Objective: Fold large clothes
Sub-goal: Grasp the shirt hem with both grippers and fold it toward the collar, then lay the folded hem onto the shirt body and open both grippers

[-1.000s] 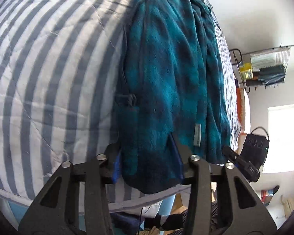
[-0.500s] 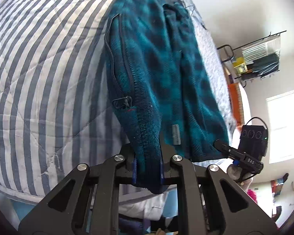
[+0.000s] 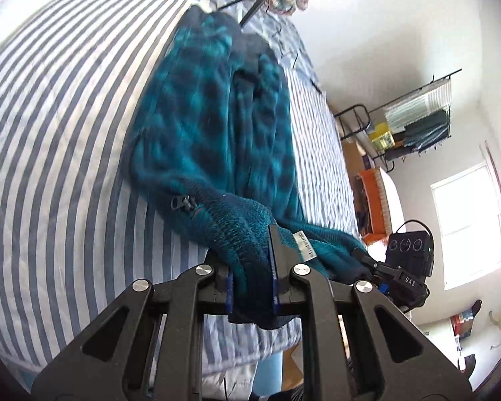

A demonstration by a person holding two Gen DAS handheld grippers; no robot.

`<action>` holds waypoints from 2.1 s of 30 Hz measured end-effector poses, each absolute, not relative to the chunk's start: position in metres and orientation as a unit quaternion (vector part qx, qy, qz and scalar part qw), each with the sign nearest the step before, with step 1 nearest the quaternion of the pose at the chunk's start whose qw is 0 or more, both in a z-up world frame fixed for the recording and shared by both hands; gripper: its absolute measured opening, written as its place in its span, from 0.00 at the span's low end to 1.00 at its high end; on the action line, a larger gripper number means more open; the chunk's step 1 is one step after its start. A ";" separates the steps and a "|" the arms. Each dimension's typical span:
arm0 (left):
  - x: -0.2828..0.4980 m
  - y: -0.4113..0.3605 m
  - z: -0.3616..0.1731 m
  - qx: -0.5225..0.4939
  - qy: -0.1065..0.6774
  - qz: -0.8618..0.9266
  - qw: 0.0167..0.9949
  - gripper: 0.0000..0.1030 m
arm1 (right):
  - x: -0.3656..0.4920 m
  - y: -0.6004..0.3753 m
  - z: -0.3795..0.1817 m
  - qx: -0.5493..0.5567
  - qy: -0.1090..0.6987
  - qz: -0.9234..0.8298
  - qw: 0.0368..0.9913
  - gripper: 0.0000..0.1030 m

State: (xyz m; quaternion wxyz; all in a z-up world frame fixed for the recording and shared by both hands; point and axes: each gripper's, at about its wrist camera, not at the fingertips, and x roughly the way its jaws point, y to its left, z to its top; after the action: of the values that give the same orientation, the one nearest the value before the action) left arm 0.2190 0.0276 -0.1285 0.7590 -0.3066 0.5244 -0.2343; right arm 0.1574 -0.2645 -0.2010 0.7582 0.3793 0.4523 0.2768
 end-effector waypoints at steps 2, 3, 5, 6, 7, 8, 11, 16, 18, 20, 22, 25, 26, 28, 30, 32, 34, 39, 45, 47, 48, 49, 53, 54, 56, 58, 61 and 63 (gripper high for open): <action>0.235 0.027 -0.125 -0.314 0.517 -0.233 0.761 0.13 | 0.172 -0.267 -0.194 0.376 0.450 0.268 0.765 0.19; 0.242 0.030 -0.125 -0.317 0.515 -0.232 0.762 0.13 | 0.179 -0.269 -0.193 0.375 0.449 0.263 0.767 0.19; 0.260 0.031 -0.129 -0.325 0.514 -0.228 0.760 0.13 | 0.199 -0.271 -0.190 0.371 0.450 0.251 0.773 0.19; 0.271 0.031 -0.133 -0.332 0.514 -0.222 0.759 0.13 | 0.208 -0.272 -0.191 0.371 0.452 0.245 0.773 0.19; 0.279 0.031 -0.138 -0.336 0.515 -0.218 0.758 0.13 | 0.215 -0.276 -0.192 0.372 0.455 0.238 0.773 0.19; 0.289 0.031 -0.144 -0.340 0.517 -0.211 0.757 0.13 | 0.226 -0.277 -0.194 0.373 0.459 0.229 0.773 0.19; 0.316 0.026 -0.163 -0.339 0.523 -0.193 0.758 0.13 | 0.253 -0.276 -0.202 0.371 0.473 0.205 0.772 0.19; 0.350 0.020 -0.204 -0.336 0.545 -0.161 0.751 0.13 | 0.296 -0.274 -0.235 0.387 0.499 0.177 0.755 0.19; 0.355 0.021 -0.216 -0.342 0.549 -0.154 0.746 0.13 | 0.309 -0.274 -0.248 0.390 0.508 0.170 0.749 0.19; 0.358 0.019 -0.224 -0.342 0.550 -0.151 0.747 0.14 | 0.316 -0.274 -0.257 0.395 0.512 0.165 0.744 0.19; 0.360 0.017 -0.229 -0.338 0.551 -0.151 0.748 0.15 | 0.319 -0.275 -0.266 0.404 0.514 0.161 0.739 0.19; 0.359 0.019 -0.230 -0.353 0.556 -0.153 0.737 0.16 | 0.320 -0.280 -0.271 0.431 0.512 0.167 0.724 0.25; 0.360 0.019 -0.230 -0.358 0.560 -0.155 0.731 0.17 | 0.319 -0.283 -0.271 0.439 0.513 0.171 0.718 0.30; 0.364 0.025 -0.229 -0.378 0.569 -0.158 0.713 0.18 | 0.318 -0.290 -0.271 0.466 0.508 0.185 0.700 0.42; 0.366 0.031 -0.227 -0.398 0.573 -0.163 0.697 0.20 | 0.314 -0.297 -0.265 0.487 0.490 0.199 0.695 0.69; 0.365 0.036 -0.221 -0.410 0.568 -0.173 0.692 0.21 | 0.308 -0.306 -0.252 0.488 0.470 0.208 0.705 0.83; 0.363 0.040 -0.212 -0.415 0.560 -0.185 0.693 0.28 | 0.303 -0.311 -0.238 0.487 0.451 0.224 0.714 0.82; 0.366 0.040 -0.200 -0.416 0.559 -0.209 0.686 0.44 | 0.297 -0.309 -0.216 0.371 0.456 0.215 0.780 0.72; 0.366 0.043 -0.193 -0.401 0.562 -0.230 0.686 0.46 | 0.288 -0.286 -0.234 0.247 0.500 0.204 0.805 0.56; 0.368 0.046 -0.196 -0.409 0.564 -0.232 0.679 0.47 | 0.285 -0.282 -0.243 0.229 0.514 0.204 0.801 0.53; 0.369 0.049 -0.198 -0.422 0.563 -0.234 0.671 0.48 | 0.286 -0.277 -0.248 0.215 0.522 0.200 0.801 0.51; 0.370 0.050 -0.201 -0.434 0.562 -0.236 0.663 0.53 | 0.285 -0.274 -0.252 0.200 0.527 0.197 0.802 0.49; 0.373 0.064 -0.192 -0.457 0.537 -0.227 0.672 0.59 | 0.280 -0.274 -0.255 0.176 0.530 0.180 0.810 0.38; 0.373 0.069 -0.186 -0.453 0.529 -0.225 0.682 0.60 | 0.280 -0.276 -0.256 0.181 0.530 0.180 0.809 0.38; 0.369 0.076 -0.171 -0.422 0.512 -0.221 0.715 0.61 | 0.279 -0.279 -0.254 0.184 0.527 0.182 0.810 0.40; 0.362 0.075 -0.159 -0.361 0.505 -0.211 0.755 0.61 | 0.276 -0.284 -0.251 0.185 0.517 0.177 0.817 0.42; 0.350 0.058 -0.151 -0.272 0.500 -0.211 0.795 0.61 | 0.272 -0.292 -0.246 0.195 0.498 0.177 0.826 0.45; 0.345 0.039 -0.152 -0.215 0.502 -0.215 0.809 0.60 | 0.274 -0.288 -0.241 0.181 0.490 0.171 0.836 0.47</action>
State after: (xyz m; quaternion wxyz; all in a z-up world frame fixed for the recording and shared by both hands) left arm 0.3447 0.0391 -0.1518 0.8093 -0.2154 0.5024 -0.2149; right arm 0.2743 -0.2877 -0.2414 0.8358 0.1809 0.4896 0.1705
